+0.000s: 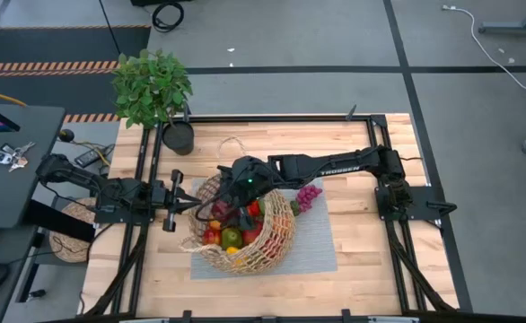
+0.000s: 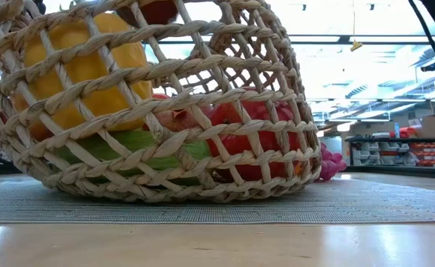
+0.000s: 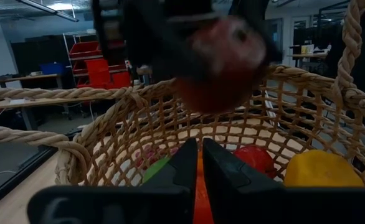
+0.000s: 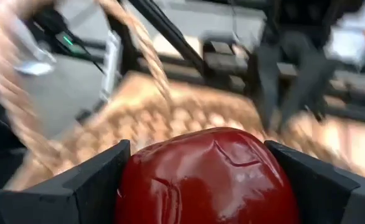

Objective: Build produce basket
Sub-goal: Put the red apple into the brown basket

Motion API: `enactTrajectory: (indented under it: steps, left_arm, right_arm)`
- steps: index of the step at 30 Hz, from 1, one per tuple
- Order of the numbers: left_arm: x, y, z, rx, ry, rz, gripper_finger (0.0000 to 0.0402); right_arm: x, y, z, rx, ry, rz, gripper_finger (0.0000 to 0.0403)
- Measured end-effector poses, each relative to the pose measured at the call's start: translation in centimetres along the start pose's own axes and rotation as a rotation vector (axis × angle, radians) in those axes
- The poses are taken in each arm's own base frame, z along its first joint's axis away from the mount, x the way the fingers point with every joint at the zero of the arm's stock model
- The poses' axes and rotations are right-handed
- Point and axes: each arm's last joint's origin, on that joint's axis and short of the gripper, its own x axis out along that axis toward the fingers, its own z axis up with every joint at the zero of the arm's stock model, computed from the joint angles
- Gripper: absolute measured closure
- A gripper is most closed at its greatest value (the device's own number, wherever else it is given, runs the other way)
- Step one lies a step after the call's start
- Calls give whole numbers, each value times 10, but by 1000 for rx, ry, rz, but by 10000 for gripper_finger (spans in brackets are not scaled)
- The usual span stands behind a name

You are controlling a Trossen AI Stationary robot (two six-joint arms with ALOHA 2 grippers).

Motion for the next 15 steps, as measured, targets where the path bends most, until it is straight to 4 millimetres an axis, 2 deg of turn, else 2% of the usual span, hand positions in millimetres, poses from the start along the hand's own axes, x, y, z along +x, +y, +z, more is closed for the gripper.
enactTrajectory:
  steps: [7,15]
  left_arm:
    - [0,0,0,0,-1,0,372]
    - [0,0,0,0,0,0,367]
  right_arm:
    - [3,10,-7,-25,89,-49,41]
    - [0,6,-21,57,222,-78,41]
